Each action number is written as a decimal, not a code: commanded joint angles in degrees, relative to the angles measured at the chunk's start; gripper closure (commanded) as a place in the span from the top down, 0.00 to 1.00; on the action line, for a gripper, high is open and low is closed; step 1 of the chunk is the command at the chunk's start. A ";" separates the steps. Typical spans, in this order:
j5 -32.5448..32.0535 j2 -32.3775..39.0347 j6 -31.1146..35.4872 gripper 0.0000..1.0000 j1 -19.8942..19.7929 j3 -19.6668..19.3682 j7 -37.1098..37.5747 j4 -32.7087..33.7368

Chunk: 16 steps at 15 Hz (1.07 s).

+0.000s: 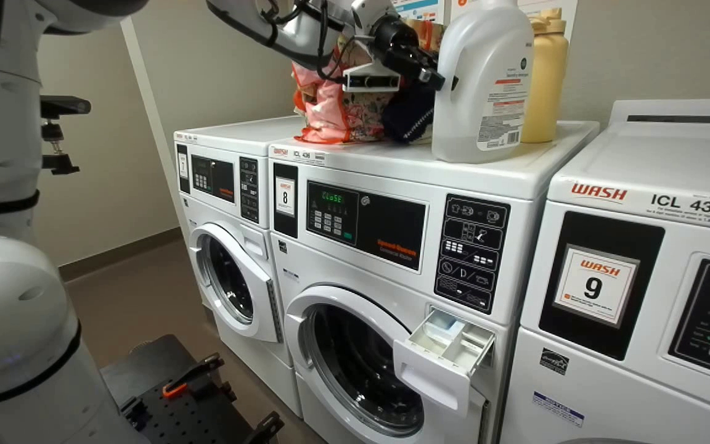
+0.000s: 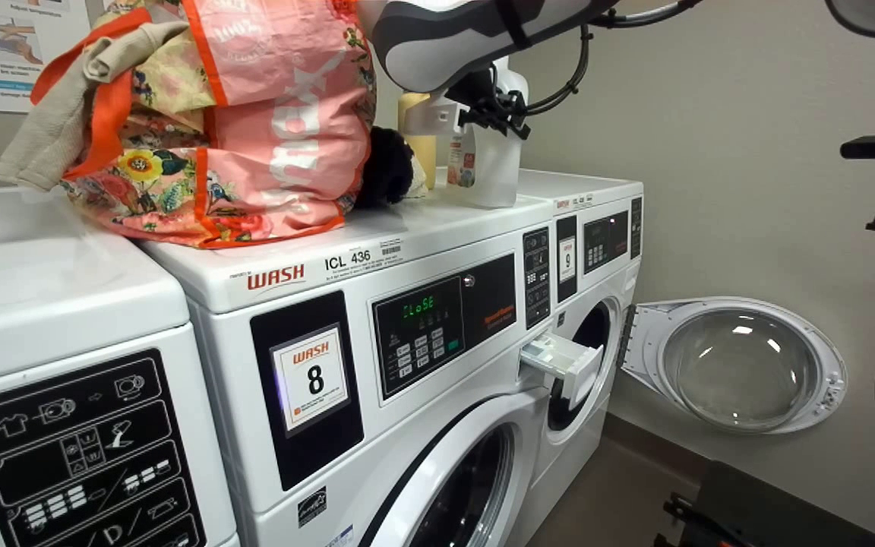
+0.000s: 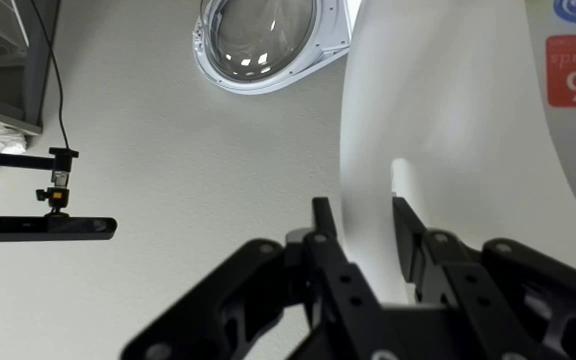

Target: Pour some detergent into the open washing machine drawer

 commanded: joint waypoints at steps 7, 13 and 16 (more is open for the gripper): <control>0.63 -4.89 0.65 0.61 -0.50 0.96 1.62 -2.49; 5.68 -9.12 -0.29 0.81 -0.81 1.13 0.22 -2.35; 7.66 -11.50 -0.58 0.87 -0.81 1.27 -0.24 -2.50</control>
